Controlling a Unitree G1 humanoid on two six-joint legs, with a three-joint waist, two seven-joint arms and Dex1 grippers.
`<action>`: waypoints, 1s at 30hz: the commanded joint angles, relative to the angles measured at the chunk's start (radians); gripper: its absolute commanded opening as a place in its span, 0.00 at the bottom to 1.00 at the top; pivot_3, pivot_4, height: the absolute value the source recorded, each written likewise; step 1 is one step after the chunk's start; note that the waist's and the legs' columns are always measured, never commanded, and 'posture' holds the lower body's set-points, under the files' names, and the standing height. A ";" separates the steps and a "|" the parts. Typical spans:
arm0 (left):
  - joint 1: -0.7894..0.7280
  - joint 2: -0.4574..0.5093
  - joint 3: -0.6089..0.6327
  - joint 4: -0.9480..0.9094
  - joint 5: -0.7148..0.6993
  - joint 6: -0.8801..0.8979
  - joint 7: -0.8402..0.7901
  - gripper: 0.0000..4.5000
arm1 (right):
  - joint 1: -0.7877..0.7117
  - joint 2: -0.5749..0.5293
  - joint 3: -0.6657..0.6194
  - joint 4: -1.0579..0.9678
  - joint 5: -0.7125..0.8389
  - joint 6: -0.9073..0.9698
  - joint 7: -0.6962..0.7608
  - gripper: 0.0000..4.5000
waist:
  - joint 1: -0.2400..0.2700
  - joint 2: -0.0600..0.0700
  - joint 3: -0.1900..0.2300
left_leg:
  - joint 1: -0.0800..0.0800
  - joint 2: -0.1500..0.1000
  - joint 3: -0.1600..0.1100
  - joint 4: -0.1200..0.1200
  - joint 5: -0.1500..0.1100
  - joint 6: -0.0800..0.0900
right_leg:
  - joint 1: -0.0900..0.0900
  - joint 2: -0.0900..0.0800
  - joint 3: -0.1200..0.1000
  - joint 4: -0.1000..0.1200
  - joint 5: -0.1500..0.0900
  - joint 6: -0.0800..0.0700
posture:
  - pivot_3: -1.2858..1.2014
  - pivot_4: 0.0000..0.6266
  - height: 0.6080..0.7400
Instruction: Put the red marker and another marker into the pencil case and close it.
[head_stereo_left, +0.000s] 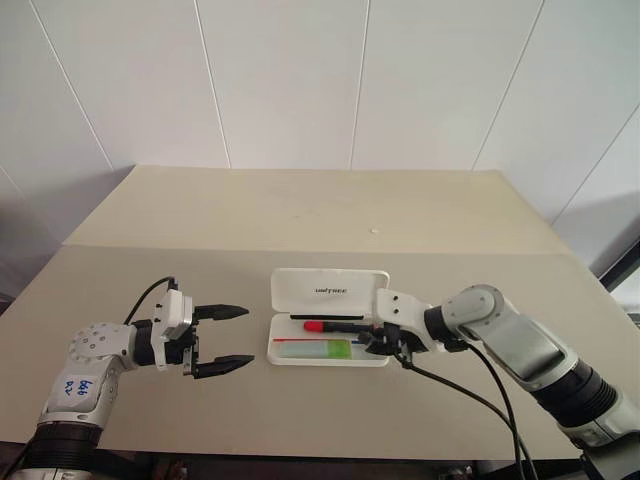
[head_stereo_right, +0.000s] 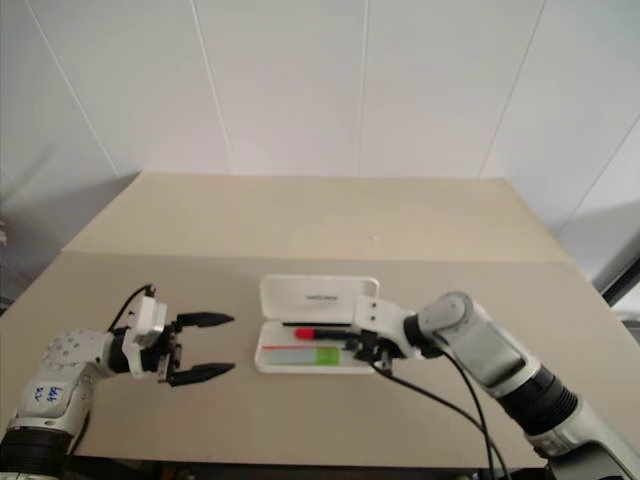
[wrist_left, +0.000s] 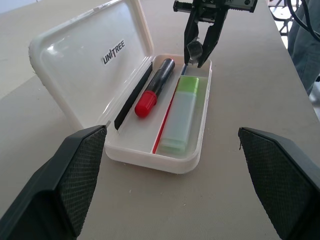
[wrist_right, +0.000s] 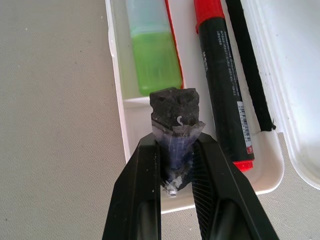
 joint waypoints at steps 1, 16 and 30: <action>-0.013 0.000 0.009 -0.027 -0.016 -0.004 0.004 1.00 | -0.005 0.001 -0.040 -0.037 -0.001 0.006 0.000 0.57 | 0.000 0.000 0.000 | 0.000 0.000 0.000 0.000 0.000 0.000 | 0.000 0.000 0.000 0.000 0.000 0.000 | 0.52 0.24 1.00; -0.031 -0.005 0.004 -0.009 -0.012 -0.009 0.002 1.00 | 0.015 -0.018 -0.117 -0.097 0.041 0.071 0.001 0.99 | 0.001 0.000 0.000 | 0.000 0.000 0.000 0.000 0.000 0.000 | 0.000 0.000 0.000 0.000 0.000 0.000 | 0.52 0.24 1.00; -0.277 -0.079 0.016 0.237 0.060 -0.126 0.158 1.00 | 0.181 0.089 -0.581 -0.313 0.412 0.200 -0.120 0.99 | 0.003 0.000 0.000 | 0.000 -0.001 -0.001 0.002 0.000 0.000 | 0.002 0.000 -0.001 0.001 0.001 0.001 | 0.52 0.24 1.00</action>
